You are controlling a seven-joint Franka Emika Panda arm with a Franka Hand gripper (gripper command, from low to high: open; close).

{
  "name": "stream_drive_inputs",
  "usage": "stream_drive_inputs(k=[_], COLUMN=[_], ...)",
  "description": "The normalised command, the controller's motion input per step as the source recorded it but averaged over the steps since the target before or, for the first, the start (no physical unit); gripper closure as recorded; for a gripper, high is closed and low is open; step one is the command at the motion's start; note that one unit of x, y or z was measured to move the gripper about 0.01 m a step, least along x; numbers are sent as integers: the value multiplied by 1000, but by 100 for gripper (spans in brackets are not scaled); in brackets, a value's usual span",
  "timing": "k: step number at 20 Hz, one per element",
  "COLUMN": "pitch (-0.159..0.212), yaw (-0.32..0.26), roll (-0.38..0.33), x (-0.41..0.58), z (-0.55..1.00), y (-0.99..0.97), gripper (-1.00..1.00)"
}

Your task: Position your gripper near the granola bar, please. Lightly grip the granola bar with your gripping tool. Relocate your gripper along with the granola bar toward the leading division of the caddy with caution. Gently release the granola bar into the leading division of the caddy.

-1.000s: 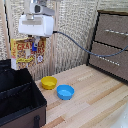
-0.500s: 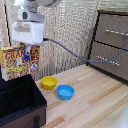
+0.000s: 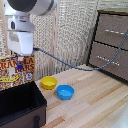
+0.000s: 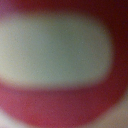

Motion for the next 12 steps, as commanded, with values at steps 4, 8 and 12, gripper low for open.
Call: stream_drive_inputs(k=[4,8,12], pitch=[0,0,29], yaw=[-139,-139,-143], roll=[-183,-139,-102], x=[-64,-106,-157], z=[-374,-349,-154], y=[610,649,661], gripper=[100,100,-100])
